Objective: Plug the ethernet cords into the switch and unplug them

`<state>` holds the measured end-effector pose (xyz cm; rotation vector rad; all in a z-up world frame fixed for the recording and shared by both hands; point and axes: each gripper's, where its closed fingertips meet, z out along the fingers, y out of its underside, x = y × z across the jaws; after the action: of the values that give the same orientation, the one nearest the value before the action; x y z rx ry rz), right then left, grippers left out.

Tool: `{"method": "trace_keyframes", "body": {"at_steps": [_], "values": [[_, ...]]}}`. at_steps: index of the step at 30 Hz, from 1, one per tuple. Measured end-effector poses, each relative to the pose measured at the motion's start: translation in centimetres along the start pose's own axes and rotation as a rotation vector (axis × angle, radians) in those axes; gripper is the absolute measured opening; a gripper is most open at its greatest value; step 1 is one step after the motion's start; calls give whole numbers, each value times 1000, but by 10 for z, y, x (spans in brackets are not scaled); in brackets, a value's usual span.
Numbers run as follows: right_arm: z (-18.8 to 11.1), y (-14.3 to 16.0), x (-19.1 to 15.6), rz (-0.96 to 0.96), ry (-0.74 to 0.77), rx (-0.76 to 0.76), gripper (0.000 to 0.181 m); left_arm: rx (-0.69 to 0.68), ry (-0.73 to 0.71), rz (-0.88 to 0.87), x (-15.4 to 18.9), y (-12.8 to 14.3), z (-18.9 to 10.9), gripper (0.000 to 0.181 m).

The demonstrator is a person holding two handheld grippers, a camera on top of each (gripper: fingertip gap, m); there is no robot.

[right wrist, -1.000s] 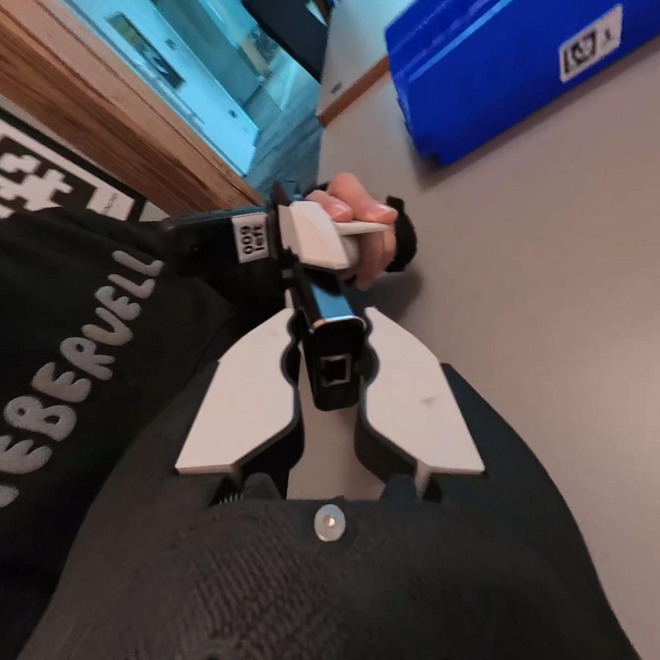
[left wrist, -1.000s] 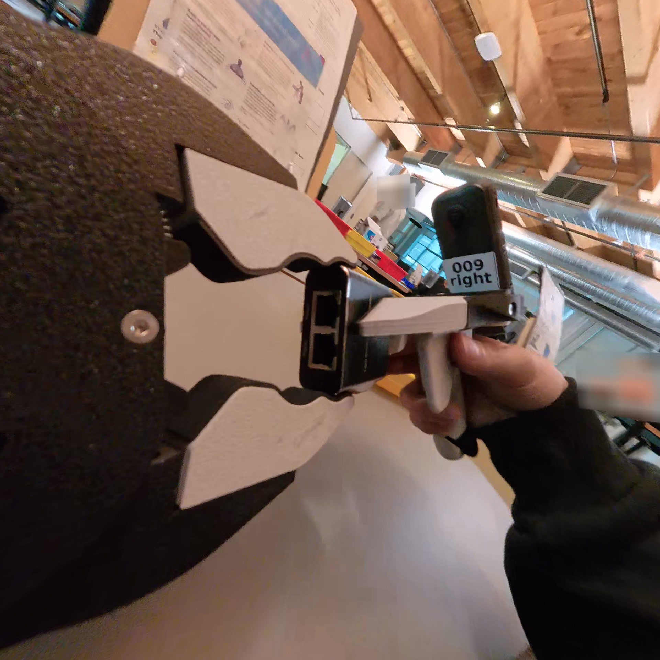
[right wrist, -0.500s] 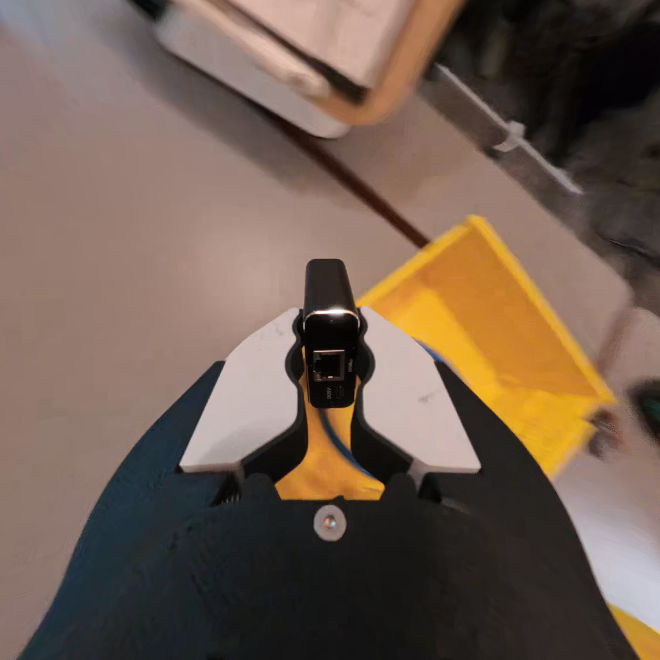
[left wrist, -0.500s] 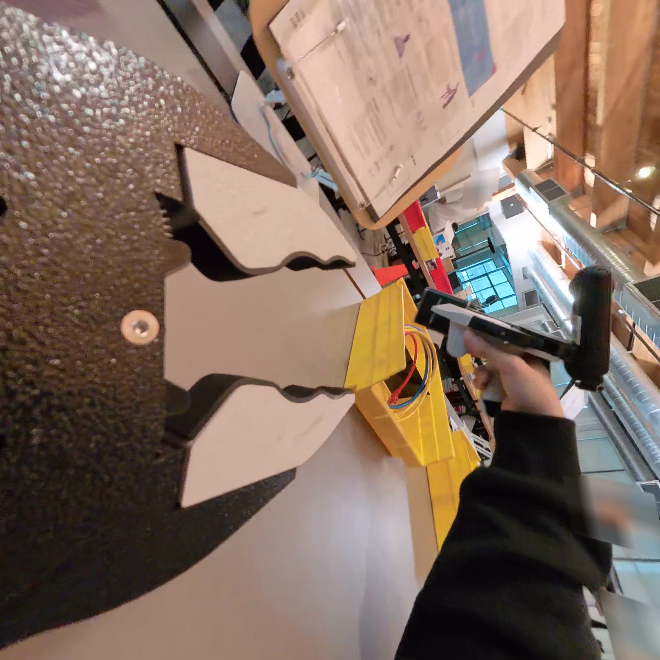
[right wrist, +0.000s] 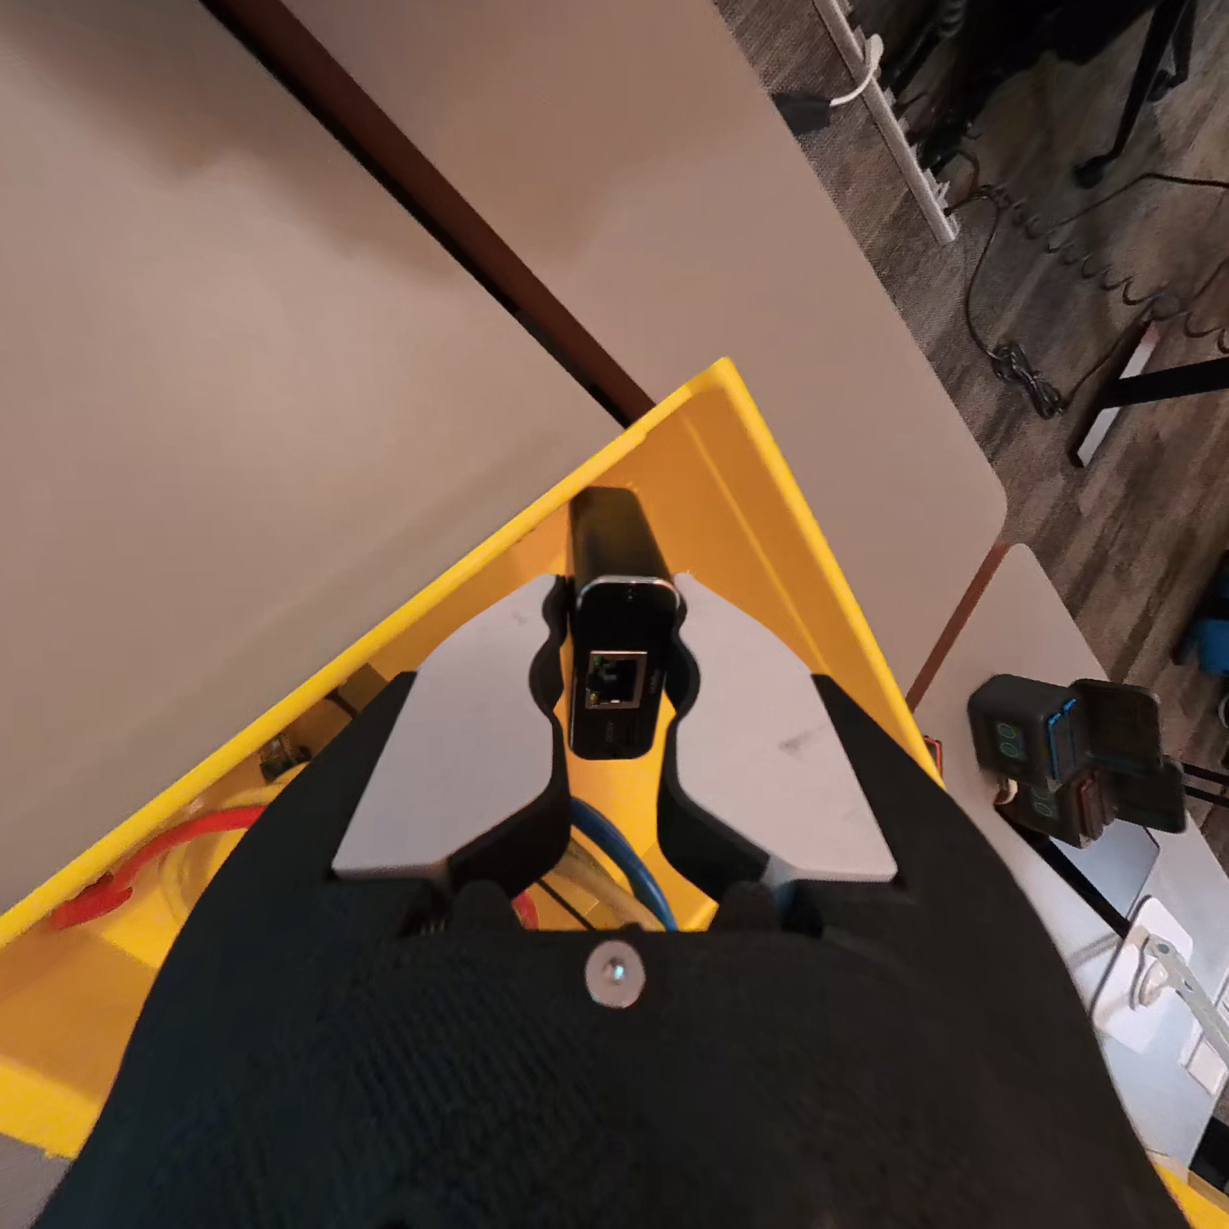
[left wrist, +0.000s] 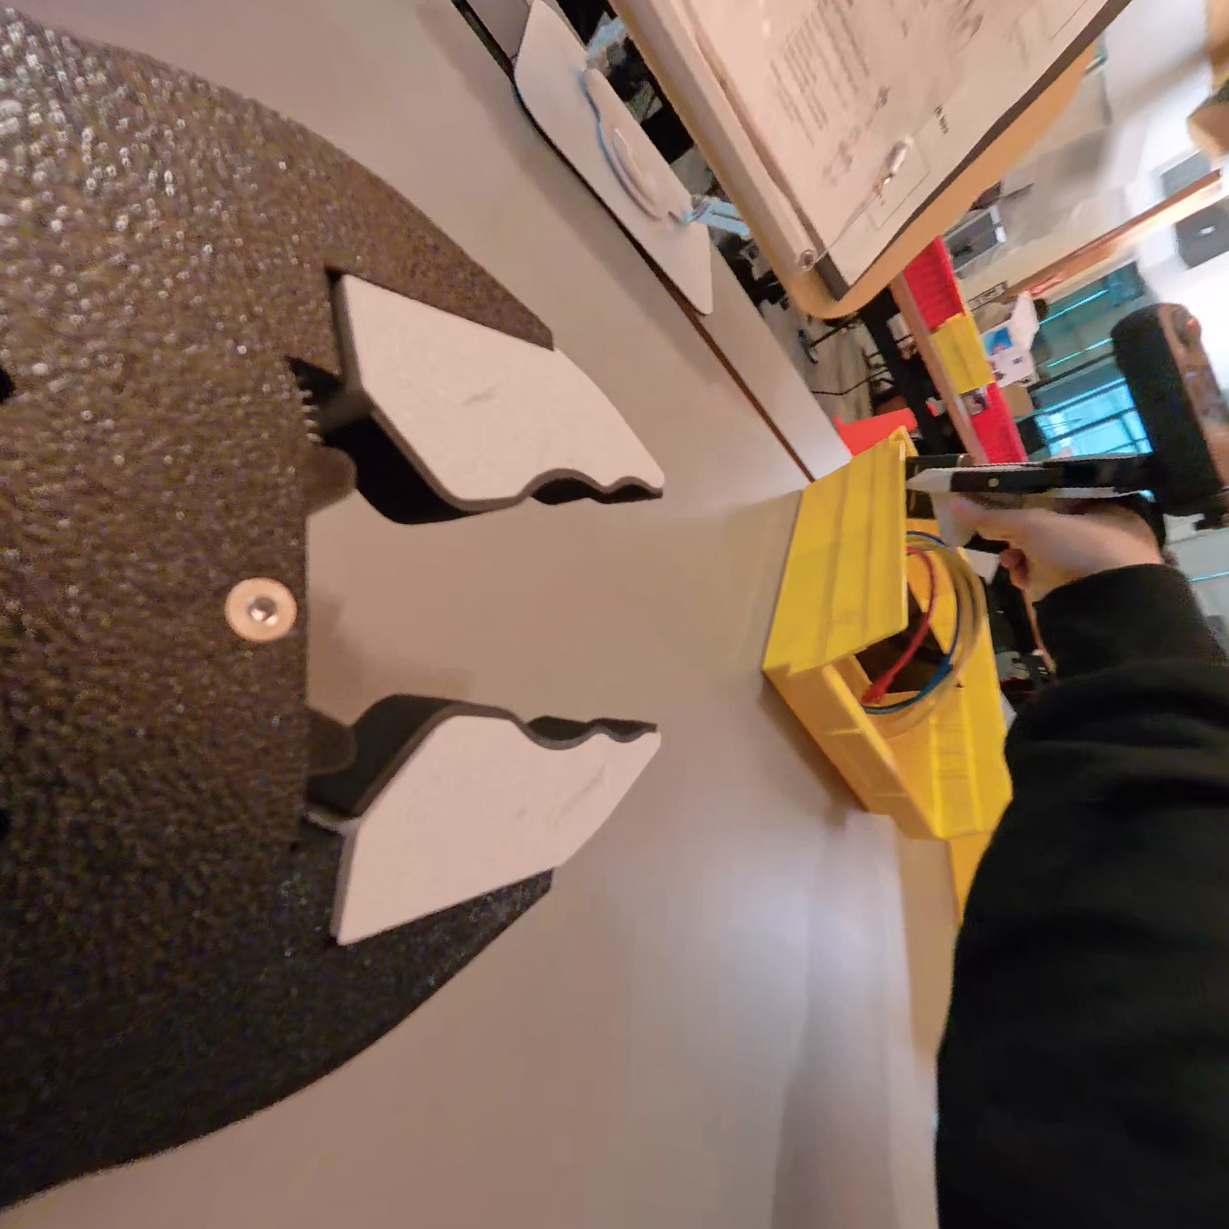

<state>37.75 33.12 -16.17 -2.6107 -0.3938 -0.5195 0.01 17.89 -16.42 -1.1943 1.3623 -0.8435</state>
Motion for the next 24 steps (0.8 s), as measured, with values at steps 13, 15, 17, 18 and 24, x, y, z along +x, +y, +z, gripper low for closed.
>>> {"method": "trace_keyframes", "body": {"at_steps": [13, 15, 17, 18, 24], "values": [[-98, 70, 4, 277, 97, 355, 58, -120, 1, -34, 4, 22, 10, 62], [-110, 112, 17, 387, 210, 354, 60, -153, -21, -25, 0, 25, 9, 62], [-114, 164, 26, 502, 303, 285, 74, -186, -135, -18, -21, 26, 1, 62], [-113, 184, 24, 560, 303, 265, 78, -197, -206, -16, -36, 25, -8, 63], [-98, 231, -11, 707, 130, 312, 88, -230, -622, -178, -151, 17, -124, 65]]}}
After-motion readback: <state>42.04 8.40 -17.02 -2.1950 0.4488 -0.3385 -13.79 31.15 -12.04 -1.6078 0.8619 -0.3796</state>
